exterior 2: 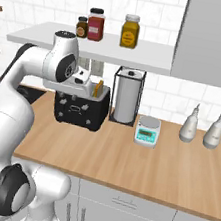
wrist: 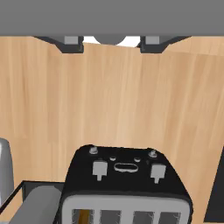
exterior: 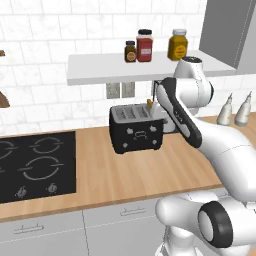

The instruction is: Start the toaster. Once the lever pops up, take the bread to the plate on the dining counter.

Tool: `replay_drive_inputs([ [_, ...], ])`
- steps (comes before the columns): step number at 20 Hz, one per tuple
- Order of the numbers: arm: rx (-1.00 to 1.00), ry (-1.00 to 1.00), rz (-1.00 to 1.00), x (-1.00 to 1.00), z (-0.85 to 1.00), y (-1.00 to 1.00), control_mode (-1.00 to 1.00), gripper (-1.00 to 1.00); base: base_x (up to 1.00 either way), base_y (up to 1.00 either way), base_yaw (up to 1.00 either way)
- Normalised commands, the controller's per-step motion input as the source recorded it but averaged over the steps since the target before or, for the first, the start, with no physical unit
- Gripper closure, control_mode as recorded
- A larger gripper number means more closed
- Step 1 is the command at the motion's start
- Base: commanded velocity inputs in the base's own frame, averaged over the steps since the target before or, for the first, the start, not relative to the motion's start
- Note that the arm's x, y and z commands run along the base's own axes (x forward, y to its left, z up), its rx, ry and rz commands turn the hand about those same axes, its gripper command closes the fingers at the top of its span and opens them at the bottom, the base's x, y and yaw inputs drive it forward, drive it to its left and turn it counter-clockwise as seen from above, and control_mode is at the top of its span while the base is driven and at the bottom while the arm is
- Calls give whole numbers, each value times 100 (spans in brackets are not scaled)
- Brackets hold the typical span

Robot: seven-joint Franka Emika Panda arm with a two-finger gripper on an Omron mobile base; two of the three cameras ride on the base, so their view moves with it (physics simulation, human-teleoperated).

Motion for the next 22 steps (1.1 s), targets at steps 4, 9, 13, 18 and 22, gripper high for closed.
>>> replay_drive_inputs([
  [4, 0, 0, 0, -3, 0, 0, -100, -100, 0, 0, 0],
  [9, 0, -2, -3, -5, -17, -29, -100, -100, 0, 0, 0],
  [13, 5, 0, -18, 0, -31, -53, -100, -100, 0, 0, 0],
  [18, 6, -5, -15, 8, -26, -20, -100, -100, 0, 0, 0],
  [22, 4, -12, -5, 36, -22, 0, -100, -100, 0, 0, 0],
])
